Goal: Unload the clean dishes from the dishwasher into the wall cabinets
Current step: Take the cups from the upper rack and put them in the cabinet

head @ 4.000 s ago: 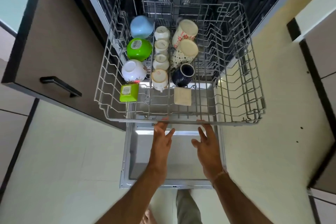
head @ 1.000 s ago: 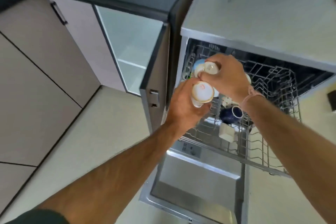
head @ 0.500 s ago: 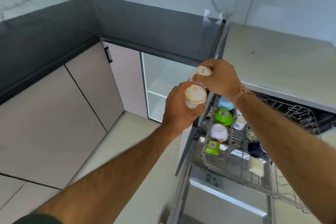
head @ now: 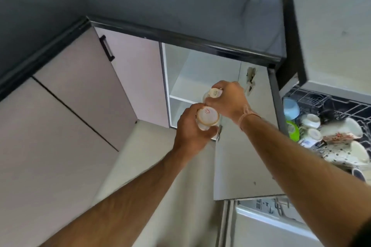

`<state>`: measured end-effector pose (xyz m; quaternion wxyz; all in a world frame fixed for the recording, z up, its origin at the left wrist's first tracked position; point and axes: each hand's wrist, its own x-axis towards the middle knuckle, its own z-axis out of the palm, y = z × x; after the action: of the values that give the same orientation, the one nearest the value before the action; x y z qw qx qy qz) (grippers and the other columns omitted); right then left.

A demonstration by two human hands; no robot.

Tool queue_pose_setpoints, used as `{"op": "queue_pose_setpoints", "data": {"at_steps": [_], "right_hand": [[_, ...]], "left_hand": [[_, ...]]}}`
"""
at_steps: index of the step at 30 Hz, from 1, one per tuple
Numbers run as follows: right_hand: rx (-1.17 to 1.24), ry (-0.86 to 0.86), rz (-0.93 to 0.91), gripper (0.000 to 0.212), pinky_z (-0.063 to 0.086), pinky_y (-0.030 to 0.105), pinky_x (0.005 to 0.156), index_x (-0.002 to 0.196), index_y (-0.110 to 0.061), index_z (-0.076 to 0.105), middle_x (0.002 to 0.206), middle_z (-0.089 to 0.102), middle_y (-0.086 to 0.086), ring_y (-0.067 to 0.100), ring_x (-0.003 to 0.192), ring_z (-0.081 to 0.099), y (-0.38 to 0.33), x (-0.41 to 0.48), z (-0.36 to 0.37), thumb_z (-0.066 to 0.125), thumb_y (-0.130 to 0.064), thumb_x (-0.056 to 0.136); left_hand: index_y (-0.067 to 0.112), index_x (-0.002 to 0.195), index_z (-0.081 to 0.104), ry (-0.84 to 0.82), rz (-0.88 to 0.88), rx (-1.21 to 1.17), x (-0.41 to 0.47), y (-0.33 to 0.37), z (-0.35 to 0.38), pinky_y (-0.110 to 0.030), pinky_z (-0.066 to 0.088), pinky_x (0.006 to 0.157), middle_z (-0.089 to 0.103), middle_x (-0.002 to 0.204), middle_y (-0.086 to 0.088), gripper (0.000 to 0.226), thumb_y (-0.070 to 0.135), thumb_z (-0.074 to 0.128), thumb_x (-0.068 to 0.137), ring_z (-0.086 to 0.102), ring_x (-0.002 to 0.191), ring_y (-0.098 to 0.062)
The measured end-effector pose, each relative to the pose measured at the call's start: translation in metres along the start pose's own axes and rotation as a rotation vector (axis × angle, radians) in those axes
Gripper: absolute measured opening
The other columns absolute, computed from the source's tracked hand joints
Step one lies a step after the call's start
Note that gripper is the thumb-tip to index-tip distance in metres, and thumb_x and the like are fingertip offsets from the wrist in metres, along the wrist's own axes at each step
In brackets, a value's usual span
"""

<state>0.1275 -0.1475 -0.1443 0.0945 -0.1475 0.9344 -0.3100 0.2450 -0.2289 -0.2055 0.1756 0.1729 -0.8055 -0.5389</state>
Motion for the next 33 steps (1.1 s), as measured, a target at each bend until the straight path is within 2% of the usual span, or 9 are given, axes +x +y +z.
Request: {"op": "queue_pose_setpoints", "data": {"at_steps": [5,9,12,18,23,33], "right_hand": [[0.006,0.049,0.123,0.044,0.054,0.033,0.085,0.115,-0.018,0.066,0.119,0.055,0.011,0.027,0.099,0.061,0.023,0.053,0.044,0.08,-0.025,0.074],[-0.004,0.089,0.212,0.045,0.05,0.028,0.085,0.116,-0.017,0.064,0.121,0.056,0.011,0.028,0.102,0.06,0.049,0.109,0.077,0.08,-0.018,0.074],[-0.093,0.098,0.234,0.048,0.052,0.034,0.092,0.119,-0.014,0.062,0.123,0.055,0.012,0.031,0.106,0.06,0.066,0.153,0.092,0.081,-0.018,0.075],[-0.316,0.053,0.25,0.051,0.041,0.035,0.104,0.134,-0.01,0.05,0.135,0.044,0.018,0.037,0.122,0.051,0.105,0.223,0.101,0.067,-0.025,0.088],[-0.38,0.051,0.297,0.048,0.04,0.034,0.105,0.133,-0.01,0.05,0.136,0.046,0.017,0.035,0.127,0.047,0.143,0.259,0.104,0.064,-0.017,0.087],[-0.49,0.086,0.206,0.042,0.048,0.04,0.095,0.126,-0.003,0.047,0.125,0.056,0.023,0.04,0.117,0.054,0.173,0.306,0.099,0.055,-0.005,0.085]], "left_hand": [[0.021,0.124,0.056,-0.101,0.001,0.035,0.053,-0.055,0.023,-0.023,0.05,0.088,0.063,0.119,0.005,0.068,0.024,0.09,0.066,0.058,0.105,-0.012],[0.02,0.122,0.057,-0.18,0.046,0.08,0.109,-0.107,0.047,-0.025,0.05,0.09,0.065,0.12,0.004,0.067,0.025,0.091,0.064,0.06,0.106,-0.015],[0.022,0.121,0.056,-0.242,0.037,0.09,0.149,-0.138,0.063,-0.032,0.051,0.091,0.065,0.118,0.004,0.067,0.026,0.091,0.063,0.06,0.105,-0.018],[0.015,0.126,0.051,-0.312,0.002,0.047,0.216,-0.173,0.096,-0.02,0.044,0.079,0.062,0.114,0.0,0.073,0.023,0.09,0.066,0.056,0.097,-0.014],[0.016,0.116,0.056,-0.329,0.02,0.017,0.248,-0.191,0.137,-0.022,0.046,0.075,0.064,0.104,0.002,0.064,0.019,0.09,0.063,0.058,0.092,-0.015],[0.014,0.118,0.059,-0.337,0.127,0.002,0.278,-0.2,0.202,-0.038,0.051,0.089,0.068,0.107,0.0,0.066,0.024,0.088,0.059,0.061,0.099,-0.023]]}}
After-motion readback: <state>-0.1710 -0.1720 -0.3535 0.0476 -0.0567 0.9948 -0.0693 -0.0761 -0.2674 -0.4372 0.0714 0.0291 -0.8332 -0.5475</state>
